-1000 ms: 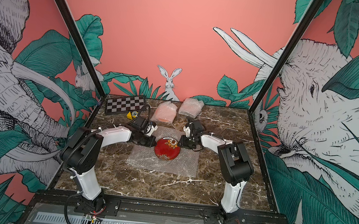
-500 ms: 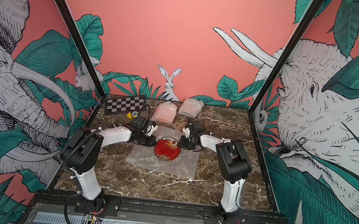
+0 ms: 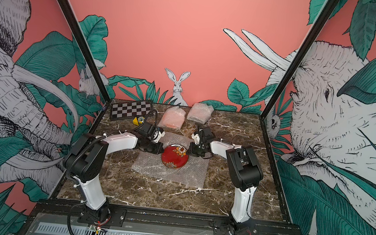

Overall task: Unpack dinner plates from bubble wrap
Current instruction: Pick up the plate from the bubble wrap.

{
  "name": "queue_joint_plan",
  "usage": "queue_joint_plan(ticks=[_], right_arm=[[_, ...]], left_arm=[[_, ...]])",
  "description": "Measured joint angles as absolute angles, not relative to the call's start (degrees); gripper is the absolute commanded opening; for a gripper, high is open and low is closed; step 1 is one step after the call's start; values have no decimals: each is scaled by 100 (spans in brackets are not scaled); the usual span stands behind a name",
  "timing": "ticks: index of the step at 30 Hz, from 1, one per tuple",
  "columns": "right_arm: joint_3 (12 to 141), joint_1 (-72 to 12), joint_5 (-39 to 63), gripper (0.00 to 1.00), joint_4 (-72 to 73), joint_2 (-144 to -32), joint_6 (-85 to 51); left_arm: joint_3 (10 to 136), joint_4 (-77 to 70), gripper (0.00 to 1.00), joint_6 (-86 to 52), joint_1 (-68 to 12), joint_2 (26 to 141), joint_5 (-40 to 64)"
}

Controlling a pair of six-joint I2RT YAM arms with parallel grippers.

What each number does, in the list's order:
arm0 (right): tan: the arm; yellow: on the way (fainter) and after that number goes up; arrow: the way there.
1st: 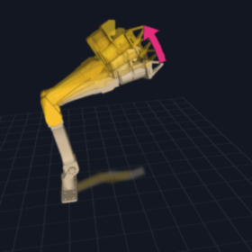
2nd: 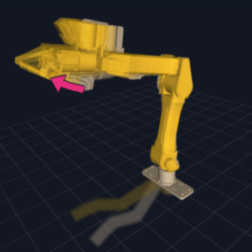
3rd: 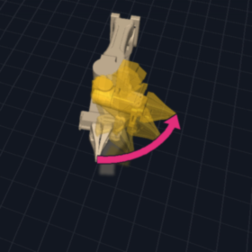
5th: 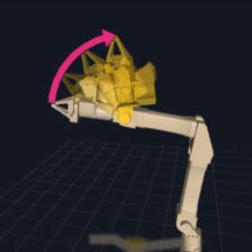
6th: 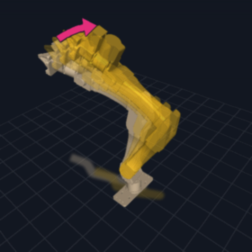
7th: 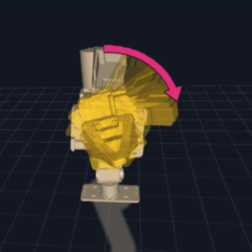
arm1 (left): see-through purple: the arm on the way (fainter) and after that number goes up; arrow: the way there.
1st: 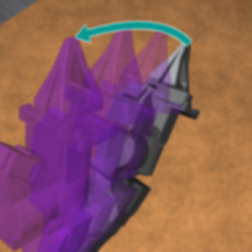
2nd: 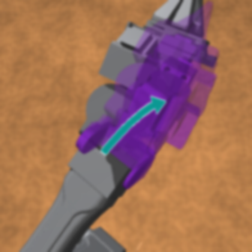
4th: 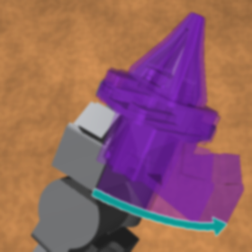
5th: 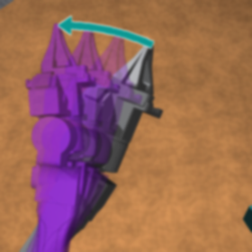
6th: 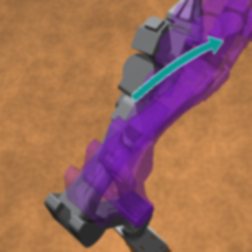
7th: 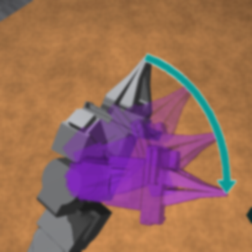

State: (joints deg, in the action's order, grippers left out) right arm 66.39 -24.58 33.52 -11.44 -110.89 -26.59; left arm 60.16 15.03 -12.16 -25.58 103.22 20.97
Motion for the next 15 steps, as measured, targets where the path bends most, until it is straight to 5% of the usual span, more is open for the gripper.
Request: queue_joint_plan(ticks=[15], right_arm=[[6639, -2432, 3439, 6, -1146, -11089, -2523]], left_arm=[[5561, 1435, 28, -1275, -2567, 9839, 1396]])
